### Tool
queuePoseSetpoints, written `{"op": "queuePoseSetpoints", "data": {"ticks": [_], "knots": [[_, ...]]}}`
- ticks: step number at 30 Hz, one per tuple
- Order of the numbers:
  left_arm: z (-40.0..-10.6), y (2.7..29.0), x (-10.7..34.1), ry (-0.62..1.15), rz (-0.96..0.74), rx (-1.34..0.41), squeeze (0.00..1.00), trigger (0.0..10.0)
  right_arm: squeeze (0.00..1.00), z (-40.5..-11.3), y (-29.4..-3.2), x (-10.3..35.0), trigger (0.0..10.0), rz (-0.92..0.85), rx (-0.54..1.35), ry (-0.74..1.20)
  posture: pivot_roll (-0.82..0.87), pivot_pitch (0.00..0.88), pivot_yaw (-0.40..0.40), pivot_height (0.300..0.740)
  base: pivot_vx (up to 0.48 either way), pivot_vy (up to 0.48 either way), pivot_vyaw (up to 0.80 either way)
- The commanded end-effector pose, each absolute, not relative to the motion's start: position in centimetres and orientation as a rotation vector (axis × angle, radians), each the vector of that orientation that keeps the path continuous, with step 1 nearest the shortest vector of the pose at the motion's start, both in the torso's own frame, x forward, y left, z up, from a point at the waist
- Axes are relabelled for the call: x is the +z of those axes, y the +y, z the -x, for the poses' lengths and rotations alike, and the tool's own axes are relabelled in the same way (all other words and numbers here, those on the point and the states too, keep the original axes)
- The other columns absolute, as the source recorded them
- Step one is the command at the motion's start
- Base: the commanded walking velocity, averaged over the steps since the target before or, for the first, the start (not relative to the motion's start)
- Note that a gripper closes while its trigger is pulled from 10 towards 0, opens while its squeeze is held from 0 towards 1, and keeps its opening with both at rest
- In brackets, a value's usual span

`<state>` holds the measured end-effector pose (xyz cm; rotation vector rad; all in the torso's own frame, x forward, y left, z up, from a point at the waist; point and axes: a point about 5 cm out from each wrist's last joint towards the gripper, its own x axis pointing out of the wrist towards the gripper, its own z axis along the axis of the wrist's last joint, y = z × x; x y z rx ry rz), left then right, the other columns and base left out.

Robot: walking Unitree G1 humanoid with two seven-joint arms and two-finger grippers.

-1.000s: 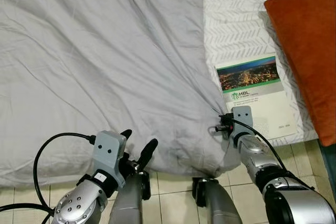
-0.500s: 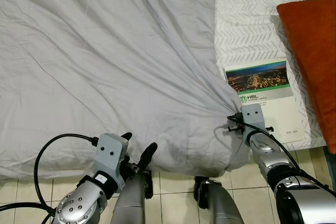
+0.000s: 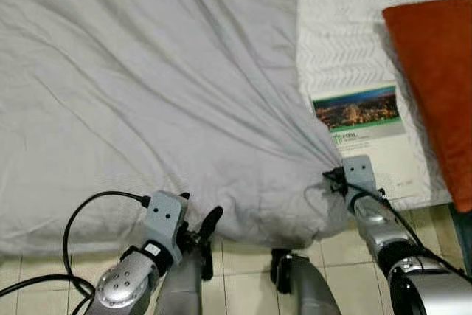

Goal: Clean up the room

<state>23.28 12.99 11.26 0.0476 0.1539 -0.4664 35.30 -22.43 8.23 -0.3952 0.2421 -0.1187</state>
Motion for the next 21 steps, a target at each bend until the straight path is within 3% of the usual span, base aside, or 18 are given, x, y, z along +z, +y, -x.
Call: {"op": "queuePoseSetpoints", "data": {"ticks": [1, 7, 10, 11, 12, 14, 18, 21], "knots": [[-22.8, 13.0, 9.5, 0.213, -0.055, -0.461, 0.0, 10.0, 1.0, -34.1, -23.8, 6.9, 10.0, 0.462, -0.151, 0.292, 0.07, 0.484, -0.047, 0.74, 0.0, 0.0, 0.0], [-24.5, 13.3, 7.1, 0.237, -0.08, -0.418, 0.0, 10.0, 1.0, -33.7, -24.5, 7.2, 10.0, 0.424, -0.168, 0.234, 0.05, 0.332, -0.054, 0.74, 0.0, 0.0, 0.0], [-25.1, 13.6, 7.0, 0.223, -0.045, -0.376, 0.0, 10.0, 1.0, -33.9, -23.7, 8.0, 10.0, 0.414, -0.133, 0.129, 0.04, 0.269, -0.052, 0.74, 0.0, 0.0, 0.0], [-25.8, 13.8, 7.6, 0.163, -0.045, -0.331, 0.0, 10.0, 1.0, -33.5, -22.7, 9.3, 10.0, 0.37, -0.099, -0.021, 0.02, 0.181, -0.045, 0.74, 0.0, 0.0, 0.0], [-25.8, 13.8, 7.6, 0.163, -0.045, -0.331, 0.0, 10.0, 1.0, -33.5, -22.7, 9.3, 10.0, 0.37, -0.099, -0.021, 0.02, 0.181, -0.045, 0.74, 0.0, 0.0, 0.0], [-26.7, 13.9, 8.2, 0.109, -0.051, -0.307, 0.0, 10.0, 1.0, -32.6, -21.9, 10.0, 10.0, 0.347, -0.074, -0.131, 0.01, 0.095, -0.042, 0.74, 0.0, 0.0, 0.0], [-28.3, 13.7, 8.6, 0.061, -0.081, -0.292, 0.0, 10.0, 1.0, -30.4, -20.8, 10.3, 10.0, 0.34, -0.054, -0.226, -0.02, 0.001, -0.025, 0.74, 0.0, 0.0, 0.0], [-29.2, 13.7, 9.1, 0.023, -0.079, -0.273, 0.0, 10.0, 1.0, -28.1, -20.6, 9.7, 10.0, 0.346, -0.058, -0.243, -0.03, 0.0, -0.01, 0.74, 0.0, 0.0, 0.0]]}}
